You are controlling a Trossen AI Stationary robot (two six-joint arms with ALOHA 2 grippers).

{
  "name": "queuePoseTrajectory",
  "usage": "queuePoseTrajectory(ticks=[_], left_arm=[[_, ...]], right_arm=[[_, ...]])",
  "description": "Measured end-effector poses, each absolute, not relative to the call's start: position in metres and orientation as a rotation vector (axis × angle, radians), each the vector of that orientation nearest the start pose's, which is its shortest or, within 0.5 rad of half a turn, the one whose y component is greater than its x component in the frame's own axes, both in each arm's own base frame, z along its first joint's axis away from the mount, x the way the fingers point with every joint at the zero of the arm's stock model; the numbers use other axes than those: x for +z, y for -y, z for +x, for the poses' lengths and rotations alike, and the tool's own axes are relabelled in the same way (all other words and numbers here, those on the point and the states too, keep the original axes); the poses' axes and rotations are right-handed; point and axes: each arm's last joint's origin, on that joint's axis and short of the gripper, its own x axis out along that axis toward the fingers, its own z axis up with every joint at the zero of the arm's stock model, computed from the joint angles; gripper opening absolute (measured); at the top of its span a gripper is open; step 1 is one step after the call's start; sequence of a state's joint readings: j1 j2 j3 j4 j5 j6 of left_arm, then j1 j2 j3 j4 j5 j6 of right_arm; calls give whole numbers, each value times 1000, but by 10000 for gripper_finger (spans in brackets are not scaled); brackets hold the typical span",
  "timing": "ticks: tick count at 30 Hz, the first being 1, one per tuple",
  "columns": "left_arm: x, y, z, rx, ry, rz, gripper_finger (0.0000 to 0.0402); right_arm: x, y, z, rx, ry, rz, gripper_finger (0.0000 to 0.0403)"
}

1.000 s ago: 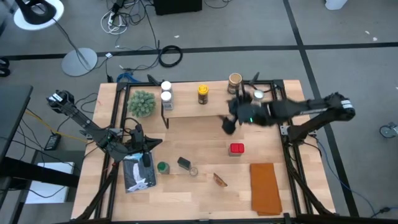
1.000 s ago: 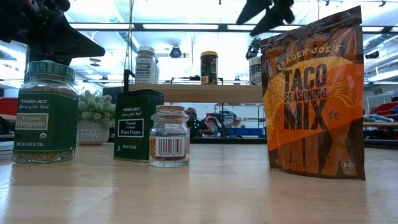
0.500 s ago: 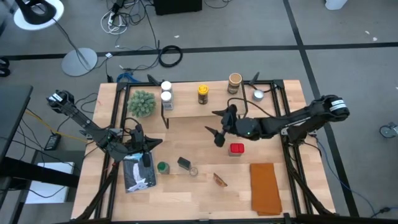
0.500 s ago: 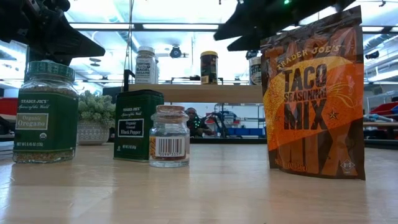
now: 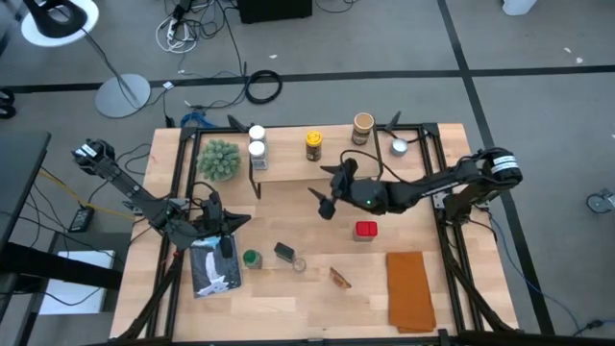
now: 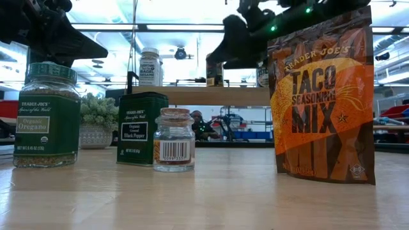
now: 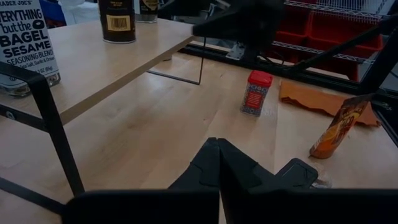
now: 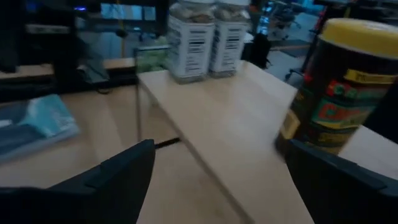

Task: Shelf spices
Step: Put the yellow seasoning bottle on the shelf

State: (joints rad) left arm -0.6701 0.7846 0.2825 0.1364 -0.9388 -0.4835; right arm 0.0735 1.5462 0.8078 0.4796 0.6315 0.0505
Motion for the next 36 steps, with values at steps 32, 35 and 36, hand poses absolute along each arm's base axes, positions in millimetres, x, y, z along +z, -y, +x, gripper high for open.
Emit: queuePoseTrajectory(ticks=[32,35,36], left_arm=[[194,79,137,319,-183,-215,1],[194,79,137,318,-183,-215,1],[194,79,137,318,-183,-215,1]], right_arm=[[222,50,325,-403,-250,-36,307],[223,46,325,-395,-252,-56,307],[224,45,325,-408,-251,-59,307]])
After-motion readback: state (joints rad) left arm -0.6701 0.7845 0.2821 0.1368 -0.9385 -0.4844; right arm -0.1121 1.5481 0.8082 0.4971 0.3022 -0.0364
